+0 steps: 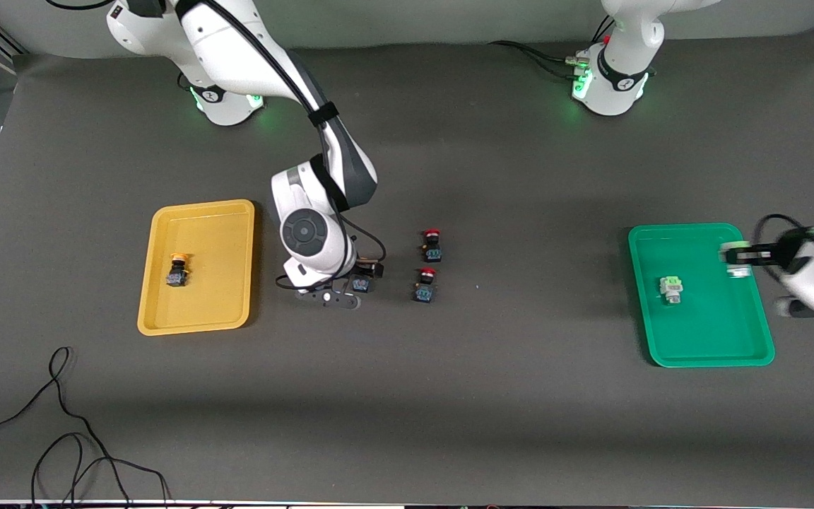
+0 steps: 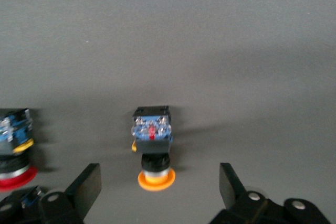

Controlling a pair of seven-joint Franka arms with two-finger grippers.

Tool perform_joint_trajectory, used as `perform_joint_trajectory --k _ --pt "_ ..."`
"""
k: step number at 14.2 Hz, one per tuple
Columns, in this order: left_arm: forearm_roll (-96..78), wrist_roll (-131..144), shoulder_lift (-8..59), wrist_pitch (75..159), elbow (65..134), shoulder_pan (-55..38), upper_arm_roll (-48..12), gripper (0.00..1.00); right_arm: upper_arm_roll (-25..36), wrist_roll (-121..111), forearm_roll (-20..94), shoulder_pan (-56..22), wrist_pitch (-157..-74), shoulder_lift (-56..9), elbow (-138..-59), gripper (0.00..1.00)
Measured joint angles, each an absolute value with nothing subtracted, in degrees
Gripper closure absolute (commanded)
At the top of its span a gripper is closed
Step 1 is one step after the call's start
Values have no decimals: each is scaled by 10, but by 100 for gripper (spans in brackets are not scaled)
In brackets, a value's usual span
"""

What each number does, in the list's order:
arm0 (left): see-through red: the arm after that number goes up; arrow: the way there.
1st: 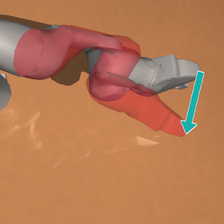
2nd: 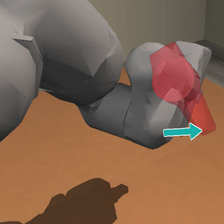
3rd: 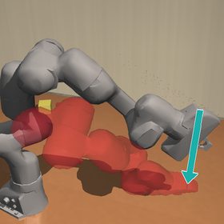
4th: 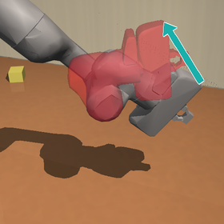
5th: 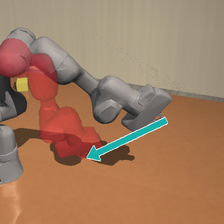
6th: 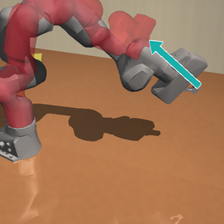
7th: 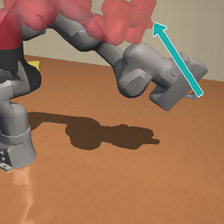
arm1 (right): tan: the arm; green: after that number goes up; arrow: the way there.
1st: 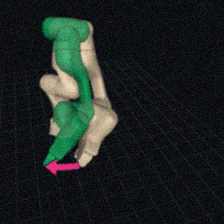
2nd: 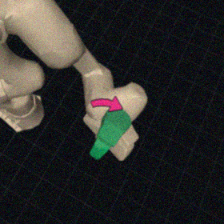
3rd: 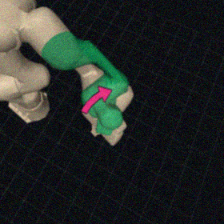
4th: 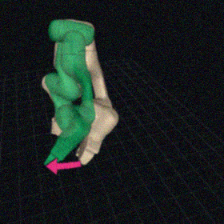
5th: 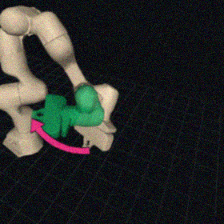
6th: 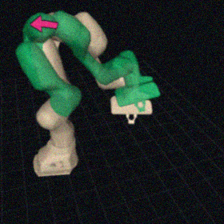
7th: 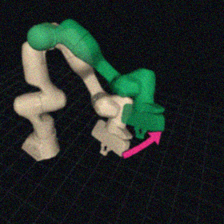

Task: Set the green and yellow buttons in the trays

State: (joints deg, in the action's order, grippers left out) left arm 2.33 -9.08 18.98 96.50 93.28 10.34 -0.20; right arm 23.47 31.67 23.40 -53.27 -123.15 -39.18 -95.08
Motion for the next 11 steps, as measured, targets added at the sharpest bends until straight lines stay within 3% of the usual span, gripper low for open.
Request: perform_joint_trajectory --k 3,4,5,6,7,8,9,10,11 --pt "40 -129 228 1078 984 136 -3 100 234 317 234 -535 -1272 -423 -951 2" --pt "41 -129 245 1118 1004 139 -4 100 233 317 234 -538 -1284 -431 -951 12" --pt "42 -129 265 1156 1020 141 -4 100 232 317 234 -541 -1294 -439 -950 45" --pt "46 -129 286 1189 1030 142 -4 100 232 317 235 -544 -1299 -443 -950 98" --pt "53 -129 306 1213 1035 144 -4 86 232 317 236 -545 -1303 -444 -950 100" --pt "59 -129 321 1227 1036 146 -4 35 232 317 242 -545 -1303 -444 -949 100" --pt "62 -130 330 1235 1035 148 -5 14 233 317 251 -545 -1303 -444 -946 100" --pt "64 -134 333 1235 1032 149 -5 1 233 317 257 -545 -1303 -443 -943 100" --pt "65 -140 331 1231 1024 150 -6 0 234 317 260 -545 -1303 -442 -941 100"
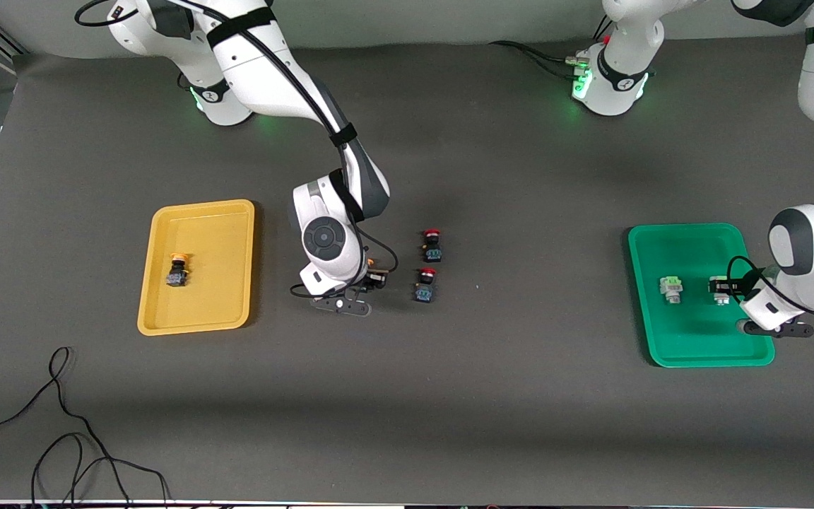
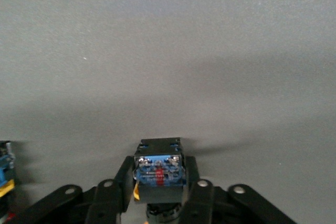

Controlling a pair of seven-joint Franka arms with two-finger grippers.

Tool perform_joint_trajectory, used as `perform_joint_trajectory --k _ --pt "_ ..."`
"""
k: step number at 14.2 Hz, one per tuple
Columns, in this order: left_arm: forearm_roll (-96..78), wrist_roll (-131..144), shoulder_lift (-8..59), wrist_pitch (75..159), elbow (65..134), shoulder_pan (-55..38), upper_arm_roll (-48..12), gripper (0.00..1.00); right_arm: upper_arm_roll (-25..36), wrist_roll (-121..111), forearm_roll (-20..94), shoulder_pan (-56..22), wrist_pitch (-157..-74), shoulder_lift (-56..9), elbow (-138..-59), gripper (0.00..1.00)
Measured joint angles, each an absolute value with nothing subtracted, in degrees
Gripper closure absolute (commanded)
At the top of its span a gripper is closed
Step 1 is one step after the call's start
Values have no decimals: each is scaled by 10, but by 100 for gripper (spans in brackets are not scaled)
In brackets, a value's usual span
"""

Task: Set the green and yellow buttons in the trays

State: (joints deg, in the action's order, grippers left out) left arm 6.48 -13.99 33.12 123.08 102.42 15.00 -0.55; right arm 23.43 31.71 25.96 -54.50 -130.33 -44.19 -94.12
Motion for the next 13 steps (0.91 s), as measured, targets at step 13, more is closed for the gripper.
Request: perform_joint_trajectory --k 13 --pt "30 -192 138 837 786 152 -20 0 445 119 225 -536 -961 -227 -922 100"
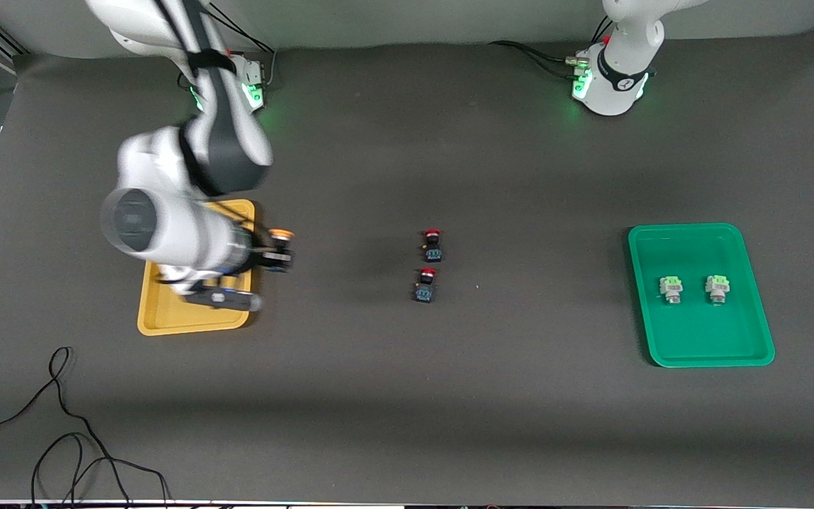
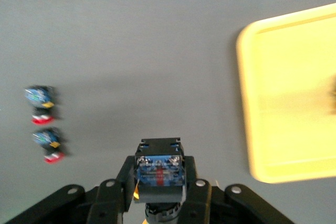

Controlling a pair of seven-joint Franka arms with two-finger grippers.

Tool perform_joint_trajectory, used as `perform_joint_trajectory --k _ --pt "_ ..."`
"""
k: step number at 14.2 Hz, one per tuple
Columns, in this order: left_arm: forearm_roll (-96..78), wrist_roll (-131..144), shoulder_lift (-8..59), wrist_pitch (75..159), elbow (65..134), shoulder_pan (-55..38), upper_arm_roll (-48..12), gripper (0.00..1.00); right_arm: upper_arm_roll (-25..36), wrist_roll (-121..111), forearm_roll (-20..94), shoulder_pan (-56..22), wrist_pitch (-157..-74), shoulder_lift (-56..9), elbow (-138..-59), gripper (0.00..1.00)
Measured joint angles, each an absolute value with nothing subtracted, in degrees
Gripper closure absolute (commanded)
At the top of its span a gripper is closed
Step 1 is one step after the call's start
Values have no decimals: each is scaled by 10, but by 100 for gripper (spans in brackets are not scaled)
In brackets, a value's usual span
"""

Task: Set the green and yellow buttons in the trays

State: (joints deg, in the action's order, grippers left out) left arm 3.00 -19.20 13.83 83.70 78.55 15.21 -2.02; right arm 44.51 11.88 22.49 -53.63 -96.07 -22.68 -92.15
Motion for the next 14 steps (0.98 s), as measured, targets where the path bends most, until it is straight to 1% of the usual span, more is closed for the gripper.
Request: perform_joint_trajectory --k 2,3,5,6,8,11,13,14 --pt "21 -190 84 834 816 126 -23 0 480 44 181 -532 -933 -213 -927 100" --pt "16 -186 61 834 833 109 -23 0 494 11 173 -531 -932 -212 -934 100" --pt "12 -159 33 834 853 70 -23 0 520 -54 168 -529 -940 -215 -958 100" --pt "11 -137 26 835 858 50 -23 0 527 -85 167 -525 -959 -217 -975 100" --pt "11 -98 18 835 859 12 -23 0 530 -130 167 -510 -1021 -220 -1022 100" --pt "11 -58 13 835 862 -31 -15 0 529 -161 174 -505 -1156 -226 -1123 100" --pt "11 -45 13 836 864 -44 -9 0 523 -188 206 -507 -1239 -235 -1184 100" --pt "11 -44 13 836 865 -45 -7 0 520 -203 231 -509 -1263 -243 -1203 100"
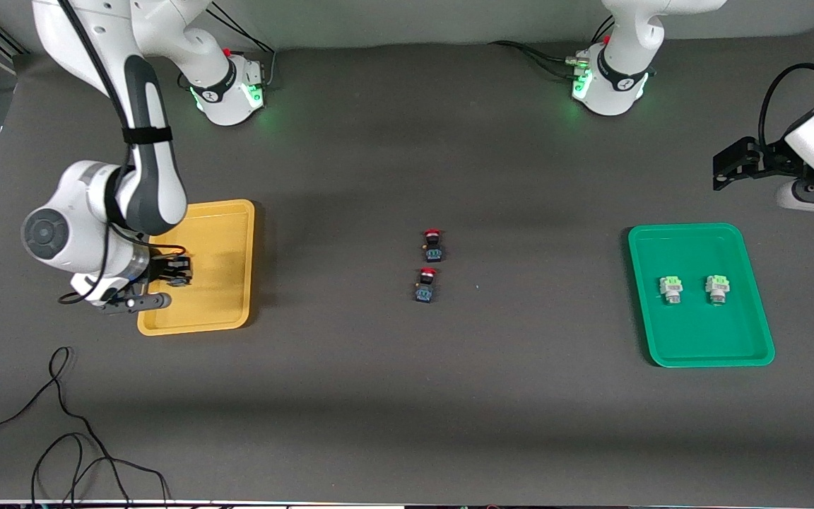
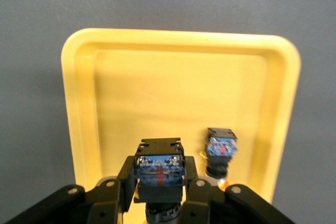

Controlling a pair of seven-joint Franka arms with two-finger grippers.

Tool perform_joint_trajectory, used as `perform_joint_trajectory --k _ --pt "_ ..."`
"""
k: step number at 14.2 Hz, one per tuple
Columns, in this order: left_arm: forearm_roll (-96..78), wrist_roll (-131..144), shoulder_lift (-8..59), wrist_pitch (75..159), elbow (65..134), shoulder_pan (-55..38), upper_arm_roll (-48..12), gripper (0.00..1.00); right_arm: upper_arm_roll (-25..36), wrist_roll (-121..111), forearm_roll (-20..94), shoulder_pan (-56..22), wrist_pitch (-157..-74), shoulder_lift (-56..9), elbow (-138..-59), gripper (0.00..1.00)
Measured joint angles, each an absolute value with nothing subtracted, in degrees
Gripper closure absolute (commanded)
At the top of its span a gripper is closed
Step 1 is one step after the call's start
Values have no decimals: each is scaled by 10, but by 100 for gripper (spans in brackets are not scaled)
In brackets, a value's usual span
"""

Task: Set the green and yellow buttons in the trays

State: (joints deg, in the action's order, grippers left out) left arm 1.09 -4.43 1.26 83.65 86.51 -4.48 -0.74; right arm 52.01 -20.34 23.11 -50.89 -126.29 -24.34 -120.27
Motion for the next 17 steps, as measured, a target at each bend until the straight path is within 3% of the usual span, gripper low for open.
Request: perform_joint_trajectory --k 7,8,9,14,17 --pt "10 -12 10 838 865 -45 2 0 497 -309 381 -516 -1324 -336 -1229 97" --pt "10 -11 10 838 866 -45 2 0 495 -310 384 -517 -1327 -345 -1229 17" --pt "10 -10 9 838 866 -45 2 0 495 -310 384 -518 -1327 -349 -1228 0" --pt "10 -9 9 838 867 -45 2 0 507 -310 392 -519 -1286 -329 -1212 0" --pt "10 -9 8 838 867 -45 2 0 551 -308 391 -527 -1211 -291 -1185 0"
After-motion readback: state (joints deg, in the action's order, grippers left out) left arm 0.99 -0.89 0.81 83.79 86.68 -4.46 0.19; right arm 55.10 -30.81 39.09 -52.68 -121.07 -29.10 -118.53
